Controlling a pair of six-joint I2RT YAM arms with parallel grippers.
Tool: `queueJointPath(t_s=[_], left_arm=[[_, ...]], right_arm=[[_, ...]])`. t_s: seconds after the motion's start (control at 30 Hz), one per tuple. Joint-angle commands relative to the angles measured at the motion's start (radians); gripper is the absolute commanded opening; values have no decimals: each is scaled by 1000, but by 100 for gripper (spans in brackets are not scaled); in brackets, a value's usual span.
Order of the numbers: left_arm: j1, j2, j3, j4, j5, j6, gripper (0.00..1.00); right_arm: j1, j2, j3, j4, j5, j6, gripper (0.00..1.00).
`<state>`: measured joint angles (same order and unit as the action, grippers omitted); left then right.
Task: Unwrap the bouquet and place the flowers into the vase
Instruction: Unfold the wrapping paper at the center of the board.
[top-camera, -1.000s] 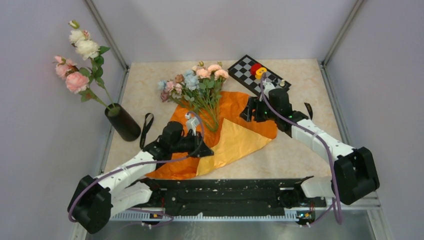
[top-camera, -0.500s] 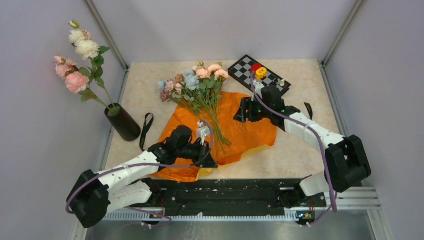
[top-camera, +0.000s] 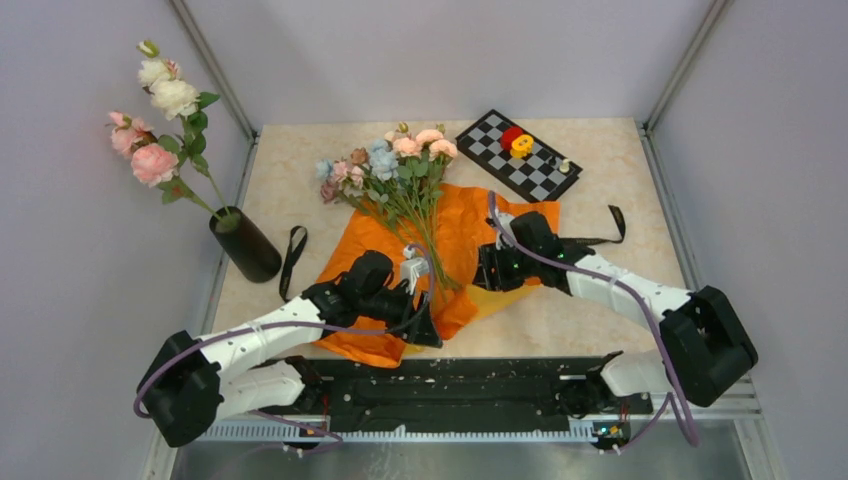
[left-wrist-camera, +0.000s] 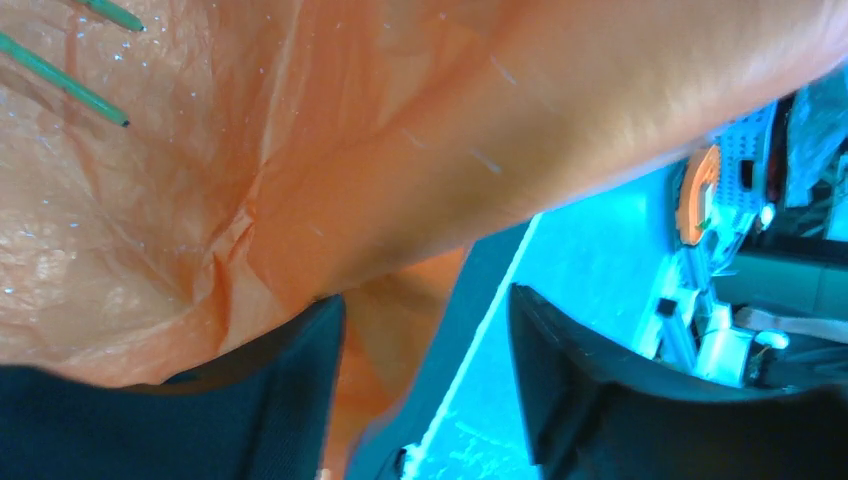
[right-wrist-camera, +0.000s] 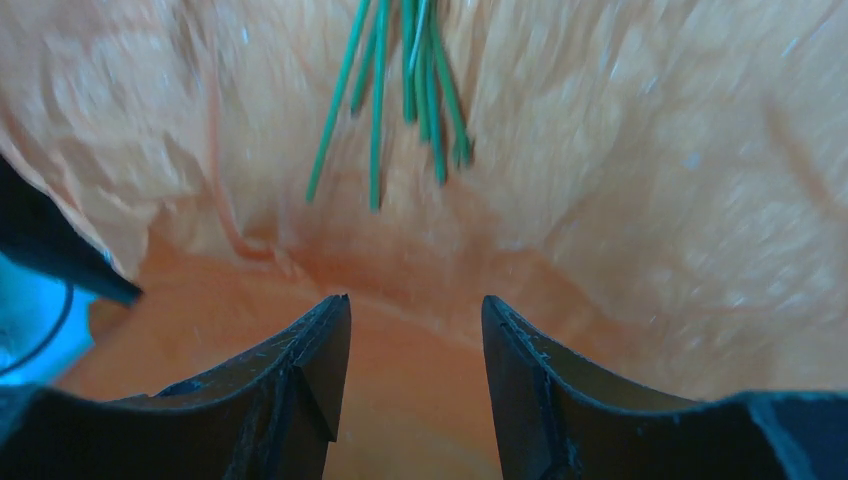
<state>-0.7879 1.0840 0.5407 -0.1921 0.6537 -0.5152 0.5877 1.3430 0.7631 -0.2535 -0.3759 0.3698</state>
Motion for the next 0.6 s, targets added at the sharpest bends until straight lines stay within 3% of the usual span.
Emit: queueJointPath(t_s=[0.0, 0.1, 0.17, 0.37, 0.57], left_arm=[[-5, -47, 37, 3, -7, -23, 74], [-5, -93, 42, 12, -2, -51, 93], [-6, -117, 49, 15, 5, -70, 98], [-6, -199, 42, 60, 5, -143, 99], [-5, -242, -4, 68, -94, -215, 99]], right_arm=[[58, -101, -82, -37, -18, 65, 52], [87, -145, -136, -42, -30, 107, 51], [103, -165, -163, -47, -32, 127, 51], [153, -200, -205, -78, -25, 167, 51], [183, -219, -241, -108, 20, 194, 50]])
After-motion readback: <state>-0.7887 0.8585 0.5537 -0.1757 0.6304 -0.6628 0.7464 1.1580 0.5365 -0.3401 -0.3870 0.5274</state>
